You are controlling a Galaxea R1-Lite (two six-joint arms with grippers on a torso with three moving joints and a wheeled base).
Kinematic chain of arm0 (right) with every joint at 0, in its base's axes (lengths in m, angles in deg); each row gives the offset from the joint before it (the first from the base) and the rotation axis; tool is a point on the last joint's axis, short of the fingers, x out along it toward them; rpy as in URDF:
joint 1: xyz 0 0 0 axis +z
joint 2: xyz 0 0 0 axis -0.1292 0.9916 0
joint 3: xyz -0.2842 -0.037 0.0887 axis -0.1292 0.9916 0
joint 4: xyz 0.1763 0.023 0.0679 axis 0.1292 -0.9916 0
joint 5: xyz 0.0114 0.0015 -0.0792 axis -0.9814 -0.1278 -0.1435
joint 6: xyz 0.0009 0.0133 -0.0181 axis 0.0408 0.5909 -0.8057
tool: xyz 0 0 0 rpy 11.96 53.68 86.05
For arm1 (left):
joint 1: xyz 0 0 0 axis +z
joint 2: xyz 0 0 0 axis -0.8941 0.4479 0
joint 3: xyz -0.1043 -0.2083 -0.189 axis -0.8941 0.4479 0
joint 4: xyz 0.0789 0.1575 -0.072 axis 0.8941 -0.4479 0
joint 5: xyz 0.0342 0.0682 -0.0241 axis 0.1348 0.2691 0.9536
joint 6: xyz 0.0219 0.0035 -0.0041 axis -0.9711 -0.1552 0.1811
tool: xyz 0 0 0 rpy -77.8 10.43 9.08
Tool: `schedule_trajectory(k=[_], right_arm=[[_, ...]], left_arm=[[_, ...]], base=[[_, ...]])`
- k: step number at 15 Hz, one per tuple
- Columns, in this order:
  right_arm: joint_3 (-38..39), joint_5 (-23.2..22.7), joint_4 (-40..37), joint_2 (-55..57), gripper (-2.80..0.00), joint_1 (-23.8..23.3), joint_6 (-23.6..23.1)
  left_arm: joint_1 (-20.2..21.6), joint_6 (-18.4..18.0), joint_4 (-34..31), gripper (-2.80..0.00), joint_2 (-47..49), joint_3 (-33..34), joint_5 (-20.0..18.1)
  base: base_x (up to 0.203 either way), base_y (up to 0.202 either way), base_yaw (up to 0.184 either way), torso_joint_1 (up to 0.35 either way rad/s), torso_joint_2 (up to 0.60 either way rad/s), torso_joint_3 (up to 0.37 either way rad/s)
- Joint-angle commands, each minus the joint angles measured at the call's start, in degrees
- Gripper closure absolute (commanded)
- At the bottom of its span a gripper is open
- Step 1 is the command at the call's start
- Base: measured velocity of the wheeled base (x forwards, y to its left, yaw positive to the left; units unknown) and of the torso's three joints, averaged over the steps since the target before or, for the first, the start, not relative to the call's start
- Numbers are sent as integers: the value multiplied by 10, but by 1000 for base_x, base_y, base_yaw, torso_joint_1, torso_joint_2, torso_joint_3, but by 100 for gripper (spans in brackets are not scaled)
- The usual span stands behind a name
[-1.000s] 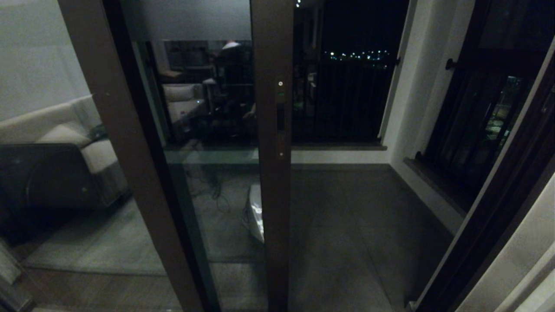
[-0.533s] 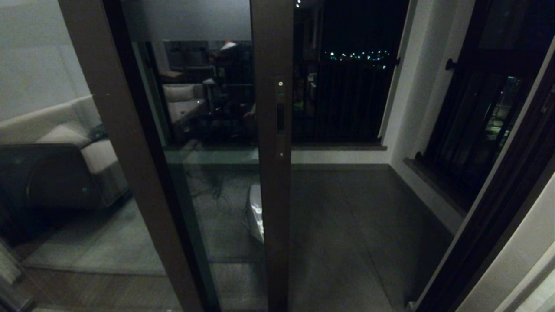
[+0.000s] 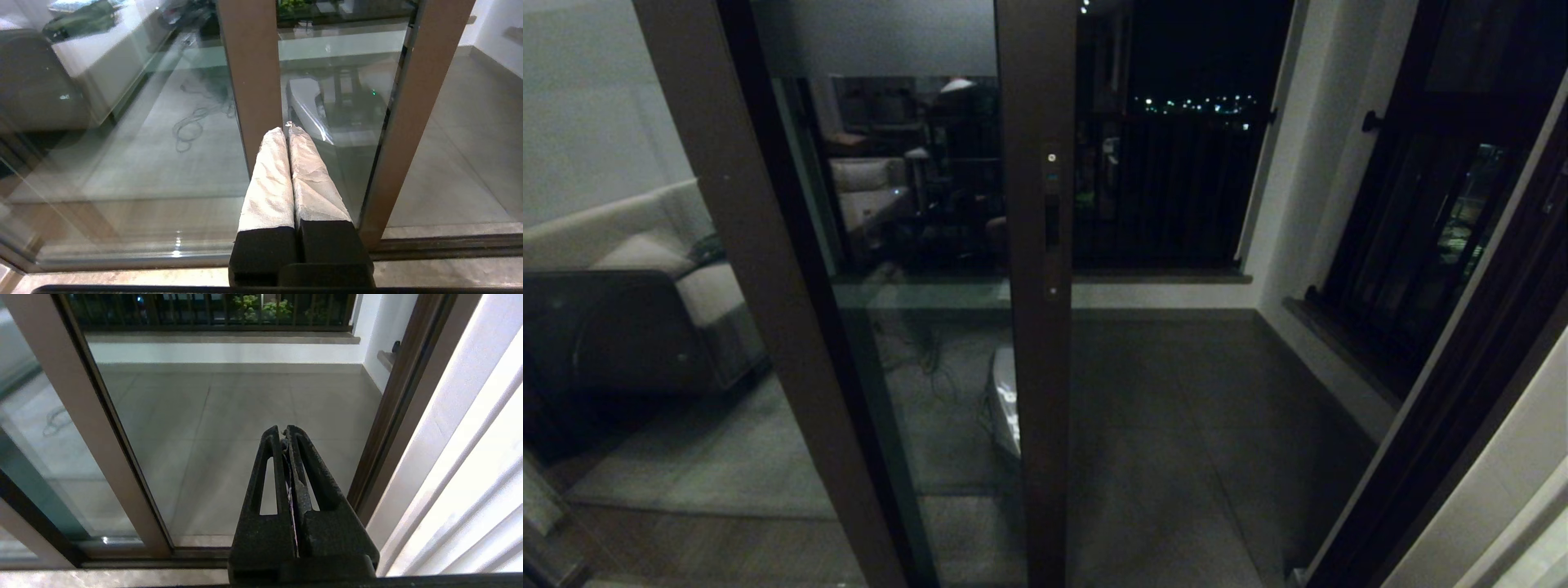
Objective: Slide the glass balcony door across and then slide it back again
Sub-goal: Open the slid door
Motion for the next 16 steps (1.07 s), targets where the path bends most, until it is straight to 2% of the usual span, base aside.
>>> schedule_trajectory(k=[1,6,9,10,12,13,15,16], right_arm=[[2,1,-3,1,0,0,7],[2,1,-3,1,0,0,7],[2,1,-3,1,0,0,7],[2,1,-3,1,0,0,7],[2,0,-3,1,0,0,7],[1,0,-3,1,0,0,7],[2,0,-3,1,0,0,7],[2,0,-3,1,0,0,7]], left_arm=[[1,-9,-3,0,0,-2,-6],[0,0,0,0,0,1,0],[1,-13,0,0,0,0,6],[1,-34,0,0,0,-5,2],[1,-128,-6,0,0,-21,-2],[1,-139,-8,0,10,-41,8],[1,-127,-5,0,76,-106,16],[1,-104,-4,0,122,-157,15]], base=[[0,0,0,0,0,0],[0,0,0,0,0,0],[0,0,0,0,0,0],[0,0,0,0,0,0],[0,0,0,0,0,0],[0,0,0,0,0,0],[0,0,0,0,0,0],[0,0,0,0,0,0]])
